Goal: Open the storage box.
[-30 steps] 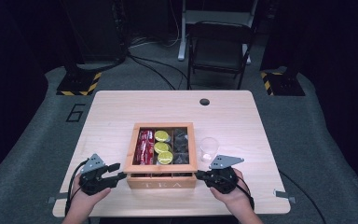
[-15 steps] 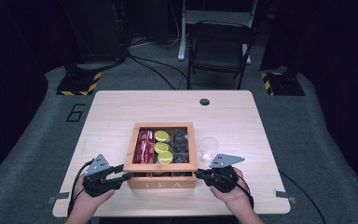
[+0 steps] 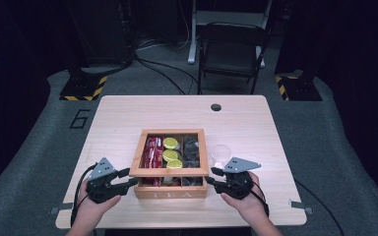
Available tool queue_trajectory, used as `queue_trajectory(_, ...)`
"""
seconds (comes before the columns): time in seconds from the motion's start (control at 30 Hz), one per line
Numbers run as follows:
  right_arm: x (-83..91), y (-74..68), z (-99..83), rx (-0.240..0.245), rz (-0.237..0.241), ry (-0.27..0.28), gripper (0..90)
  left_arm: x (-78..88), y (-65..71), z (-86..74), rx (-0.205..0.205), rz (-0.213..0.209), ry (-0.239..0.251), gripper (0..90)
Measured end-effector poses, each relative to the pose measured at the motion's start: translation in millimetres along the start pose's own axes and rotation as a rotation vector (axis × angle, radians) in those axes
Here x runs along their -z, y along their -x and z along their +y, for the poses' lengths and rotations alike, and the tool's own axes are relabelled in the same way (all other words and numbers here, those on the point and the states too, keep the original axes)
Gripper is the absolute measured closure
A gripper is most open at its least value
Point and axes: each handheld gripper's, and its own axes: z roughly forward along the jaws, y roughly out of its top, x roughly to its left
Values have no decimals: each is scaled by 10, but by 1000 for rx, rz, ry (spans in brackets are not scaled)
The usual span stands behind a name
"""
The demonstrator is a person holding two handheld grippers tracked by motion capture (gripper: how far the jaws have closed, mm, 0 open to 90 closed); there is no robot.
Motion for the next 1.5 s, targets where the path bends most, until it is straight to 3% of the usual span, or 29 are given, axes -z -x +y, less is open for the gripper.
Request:
queue_trajectory(0.27, 3, -60, 138, 33, -21, 33, 566, 40, -5, 97, -8, 11, 28, 522)
queue_trajectory(0.4, 13, -46, 165, 17, -20, 48, 571, 47, -11, 138, -7, 19, 43, 522)
queue_trajectory(0.97, 46, -12, 333, 50, -53, 82, 572, 90, -86, 328, -8, 4, 55, 517)
queue_trajectory(1.0, 48, -20, 345, 34, -60, 83, 572, 90, -90, 338, -10, 7, 58, 517)
queue_trajectory(1.37, 64, 35, 484, 46, -63, 103, 573, 73, -133, 465, -26, 20, 91, 482)
queue_trajectory(1.5, 63, 50, 532, 48, -70, 104, 573, 15, -138, 498, -30, 44, 107, 455)
